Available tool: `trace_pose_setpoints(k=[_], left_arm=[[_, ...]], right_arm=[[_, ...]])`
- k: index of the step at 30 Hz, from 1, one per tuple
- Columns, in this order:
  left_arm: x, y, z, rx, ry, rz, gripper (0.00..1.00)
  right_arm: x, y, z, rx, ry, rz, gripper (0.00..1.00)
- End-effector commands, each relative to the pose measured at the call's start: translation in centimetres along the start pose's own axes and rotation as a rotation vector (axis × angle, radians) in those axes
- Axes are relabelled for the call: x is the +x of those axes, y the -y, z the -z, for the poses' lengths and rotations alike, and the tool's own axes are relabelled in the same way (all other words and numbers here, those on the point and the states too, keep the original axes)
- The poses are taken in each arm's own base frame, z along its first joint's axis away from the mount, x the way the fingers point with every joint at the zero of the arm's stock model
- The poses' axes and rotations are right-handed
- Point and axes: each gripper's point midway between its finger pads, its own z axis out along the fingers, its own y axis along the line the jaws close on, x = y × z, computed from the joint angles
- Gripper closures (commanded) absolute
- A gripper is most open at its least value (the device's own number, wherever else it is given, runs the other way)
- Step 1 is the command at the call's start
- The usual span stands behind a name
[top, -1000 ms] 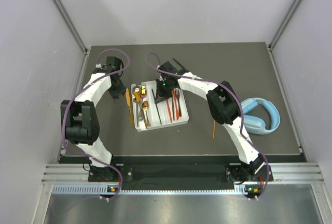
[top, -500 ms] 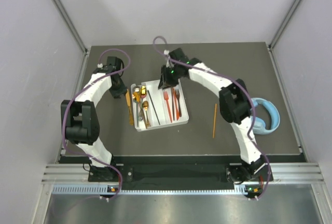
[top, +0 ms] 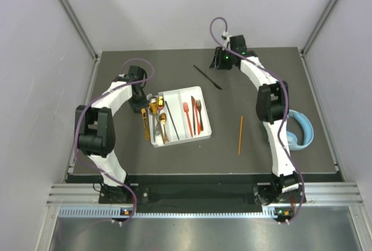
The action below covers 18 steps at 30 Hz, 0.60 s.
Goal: Sort the eating utensils into containers
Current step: Place the chopstick in the storage box.
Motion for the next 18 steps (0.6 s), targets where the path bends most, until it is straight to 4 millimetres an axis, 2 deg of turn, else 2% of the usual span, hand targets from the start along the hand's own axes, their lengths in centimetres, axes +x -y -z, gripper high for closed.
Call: trace_pose_setpoints(k=[1, 6, 11, 16, 18], left_arm=[[-0.4, 0.8, 0.1, 0.003, 0.011, -0.017, 0.68], [-0.4, 0.6, 0.2, -0.008, 0.010, -0.032, 0.67], [-0.7, 0.7, 0.4, -0.013, 0.015, -0.042, 0.68], [-0.7, 0.9, 0.4, -0.020, 0.018, -0.056, 0.67], [-0.6, 0.9, 0.5, -0.022, 0.016, -0.061, 0.67]], right_arm=[[2.1, -2.1, -1.6, -0.025, -0.046, 0.087, 0.54], [4.1, -1.3, -2.6, -0.016, -0.092, 0.078, 0.54], [4.8, -1.0, -3.0, 0.018, -0.105, 0.091, 0.54], [7.4, 1.0, -3.1, 0.120, -0.187, 0.157, 0.55], [8.3, 1.3, -3.2, 0.139, -0.213, 0.178, 0.54]])
